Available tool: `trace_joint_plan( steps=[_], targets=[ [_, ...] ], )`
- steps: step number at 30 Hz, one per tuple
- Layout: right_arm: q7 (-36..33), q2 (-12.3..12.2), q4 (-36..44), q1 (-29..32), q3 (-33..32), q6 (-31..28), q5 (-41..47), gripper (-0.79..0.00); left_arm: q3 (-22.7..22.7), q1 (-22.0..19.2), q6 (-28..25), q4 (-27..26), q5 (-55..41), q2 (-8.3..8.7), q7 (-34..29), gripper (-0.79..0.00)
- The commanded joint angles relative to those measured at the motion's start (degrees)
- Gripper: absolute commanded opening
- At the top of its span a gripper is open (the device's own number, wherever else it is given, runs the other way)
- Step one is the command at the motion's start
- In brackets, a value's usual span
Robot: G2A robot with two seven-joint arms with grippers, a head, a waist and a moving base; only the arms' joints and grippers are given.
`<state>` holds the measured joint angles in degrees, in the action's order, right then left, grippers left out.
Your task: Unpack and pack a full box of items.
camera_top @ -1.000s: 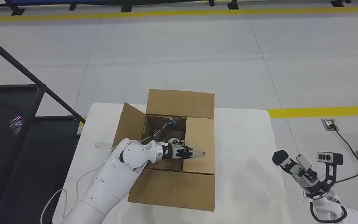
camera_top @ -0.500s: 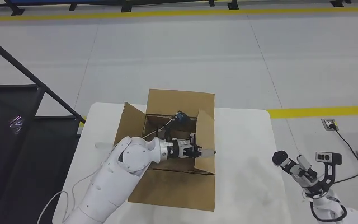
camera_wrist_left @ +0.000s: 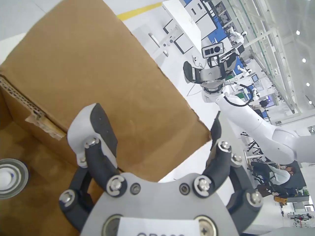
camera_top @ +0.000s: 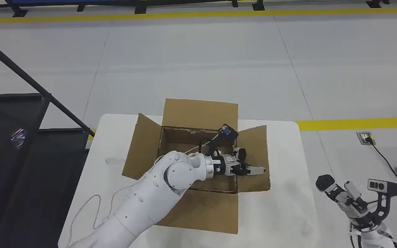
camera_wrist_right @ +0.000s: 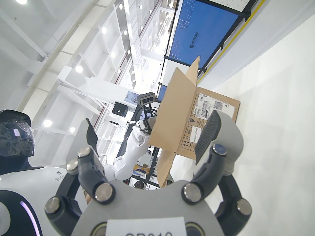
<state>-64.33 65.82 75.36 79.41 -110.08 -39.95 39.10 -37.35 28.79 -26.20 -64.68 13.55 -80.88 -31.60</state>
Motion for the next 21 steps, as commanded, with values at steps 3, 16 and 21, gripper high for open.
trace_joint_plan(
  steps=[3, 16, 21],
  targets=[
    [0.0, 0.0, 0.0, 0.0, 0.0, 0.0, 0.0, 0.000, 4.0, -2.5, 1.0, 5.2, -0.2, -2.95, 2.0, 0.000],
    [6.7, -0.1, 3.3, 0.3, -0.1, -3.9, -3.2, 0.000, 5.7, -5.7, -1.8, 12.7, -1.4, -7.30, 3.2, 0.000],
    [9.0, -0.9, 6.7, -2.6, -1.8, -2.4, -9.5, 0.000, 0.6, -4.2, -2.3, 6.1, 0.9, -5.01, 2.8, 0.000]
  ],
)
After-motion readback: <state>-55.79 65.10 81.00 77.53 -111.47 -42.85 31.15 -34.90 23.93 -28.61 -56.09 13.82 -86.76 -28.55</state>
